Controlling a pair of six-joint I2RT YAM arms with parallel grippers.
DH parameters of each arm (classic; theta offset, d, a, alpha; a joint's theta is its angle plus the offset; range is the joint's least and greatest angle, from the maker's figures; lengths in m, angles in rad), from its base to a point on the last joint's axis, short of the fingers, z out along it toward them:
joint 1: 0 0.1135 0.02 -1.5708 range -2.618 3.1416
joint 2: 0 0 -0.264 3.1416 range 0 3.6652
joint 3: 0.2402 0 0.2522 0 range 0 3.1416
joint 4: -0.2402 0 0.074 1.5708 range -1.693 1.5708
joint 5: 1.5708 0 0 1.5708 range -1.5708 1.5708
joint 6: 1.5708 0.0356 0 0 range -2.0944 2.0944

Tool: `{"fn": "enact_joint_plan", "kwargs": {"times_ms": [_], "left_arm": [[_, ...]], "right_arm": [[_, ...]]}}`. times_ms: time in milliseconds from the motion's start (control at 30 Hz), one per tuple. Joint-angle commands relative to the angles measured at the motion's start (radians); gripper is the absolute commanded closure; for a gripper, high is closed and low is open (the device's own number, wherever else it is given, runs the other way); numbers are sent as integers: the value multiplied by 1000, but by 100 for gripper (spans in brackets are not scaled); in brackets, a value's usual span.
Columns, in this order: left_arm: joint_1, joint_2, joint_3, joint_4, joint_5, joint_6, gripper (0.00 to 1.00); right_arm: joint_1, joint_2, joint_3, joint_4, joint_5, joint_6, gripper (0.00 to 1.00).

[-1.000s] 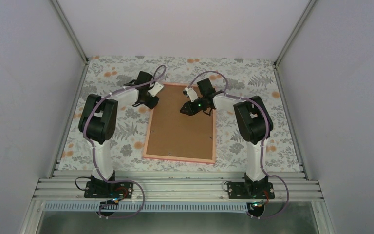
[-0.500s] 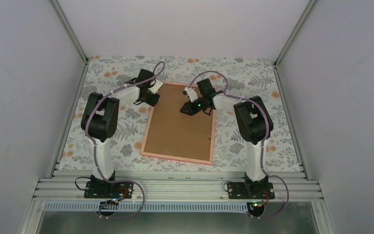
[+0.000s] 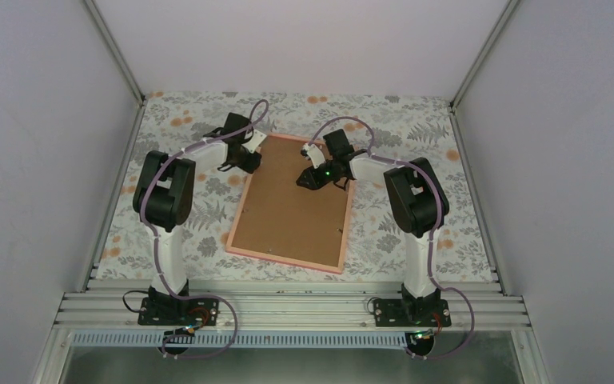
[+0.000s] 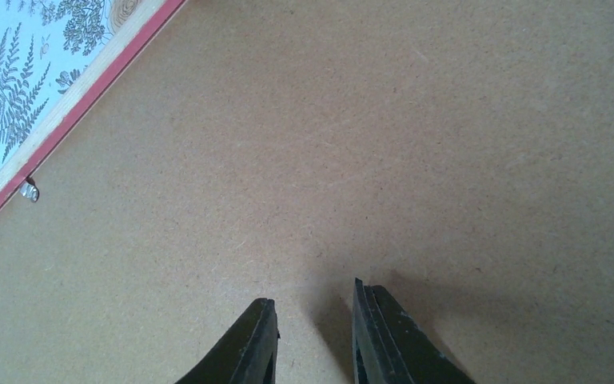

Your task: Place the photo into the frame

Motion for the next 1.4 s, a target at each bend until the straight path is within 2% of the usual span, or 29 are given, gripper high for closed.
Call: {"fn": "enact_joint_plan", "kwargs": {"times_ms": [0, 300, 533, 667, 800, 933, 1000, 1033, 1067, 1100, 1233, 1300, 1367], "left_arm": [[-3, 8, -35, -51, 70, 68, 65], [-1, 59, -25, -5, 67, 99, 63], [6, 81, -20, 21, 86, 91, 76], [7, 102, 3, 17, 97, 43, 77], [12, 74, -1, 40, 99, -2, 62], [33, -4, -11, 76, 73, 19, 45], [41, -60, -10, 83, 56, 61, 32], [49, -89, -15, 89, 54, 80, 22], [57, -123, -23, 97, 58, 102, 6], [64, -155, -35, 108, 63, 119, 1], [79, -292, -93, 163, 44, 161, 0], [83, -333, -96, 140, 29, 168, 0], [101, -356, -77, 52, 124, 213, 0]], "right_arm": [[-12, 15, -26, -76, 79, -11, 74], [-13, 31, -6, -85, 82, -22, 76], [-18, 35, 3, -95, 90, -33, 79], [-19, 41, 2, -100, 88, -35, 79], [-22, 39, 10, -97, 93, -36, 79], [-34, 48, 51, -111, 95, -31, 78], [-39, 46, 83, -125, 93, -28, 75], [-42, 37, 92, -121, 92, -26, 74], [-44, 23, 98, -114, 91, -26, 71], [-44, 10, 104, -110, 88, -25, 68], [-44, -45, 135, -111, 101, -35, 57], [-44, -80, 142, -103, 127, -49, 47], [-45, -122, 146, -87, 161, -64, 36]]}}
